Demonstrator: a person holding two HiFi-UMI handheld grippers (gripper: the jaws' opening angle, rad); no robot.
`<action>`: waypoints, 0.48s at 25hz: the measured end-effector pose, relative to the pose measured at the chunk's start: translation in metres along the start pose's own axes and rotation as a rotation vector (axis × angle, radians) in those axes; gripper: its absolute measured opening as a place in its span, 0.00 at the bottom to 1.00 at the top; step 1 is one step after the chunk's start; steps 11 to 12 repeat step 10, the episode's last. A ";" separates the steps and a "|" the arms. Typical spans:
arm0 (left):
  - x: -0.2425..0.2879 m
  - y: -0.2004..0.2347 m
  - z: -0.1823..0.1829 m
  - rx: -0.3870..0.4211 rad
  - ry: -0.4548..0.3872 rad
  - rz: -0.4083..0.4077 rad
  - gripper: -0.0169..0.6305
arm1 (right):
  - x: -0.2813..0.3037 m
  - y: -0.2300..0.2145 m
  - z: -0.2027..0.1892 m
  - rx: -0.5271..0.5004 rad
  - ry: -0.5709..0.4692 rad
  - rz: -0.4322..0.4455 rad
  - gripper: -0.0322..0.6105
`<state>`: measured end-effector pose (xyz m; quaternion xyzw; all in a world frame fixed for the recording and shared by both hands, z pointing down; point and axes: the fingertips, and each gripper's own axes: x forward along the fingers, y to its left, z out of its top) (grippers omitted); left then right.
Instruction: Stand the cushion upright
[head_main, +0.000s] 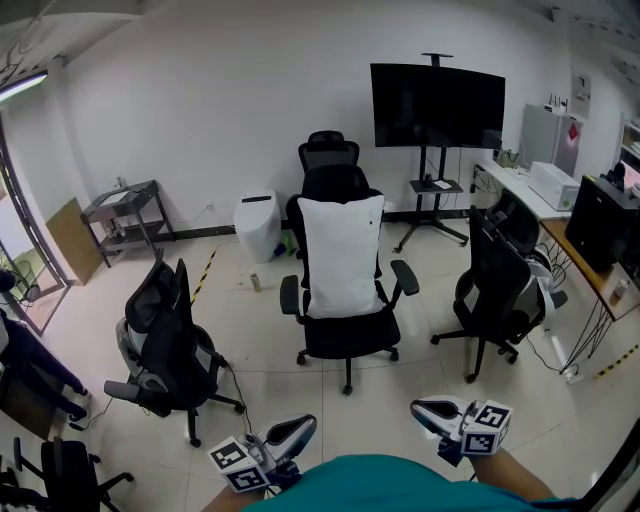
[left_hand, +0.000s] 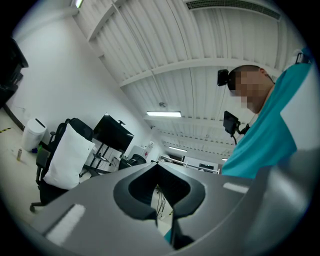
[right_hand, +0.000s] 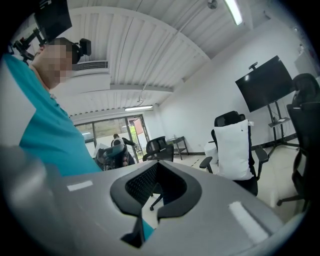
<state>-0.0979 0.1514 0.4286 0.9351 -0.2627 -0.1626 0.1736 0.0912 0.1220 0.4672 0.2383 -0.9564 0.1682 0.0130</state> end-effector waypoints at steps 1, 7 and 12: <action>-0.001 0.001 0.000 0.000 -0.003 0.001 0.04 | 0.000 0.000 0.000 -0.004 0.002 -0.002 0.05; -0.007 0.002 0.003 -0.008 -0.015 0.003 0.04 | 0.002 0.003 0.000 -0.011 0.003 -0.008 0.05; -0.008 0.000 0.003 -0.005 -0.013 -0.003 0.04 | 0.002 0.006 -0.001 -0.014 0.005 -0.007 0.05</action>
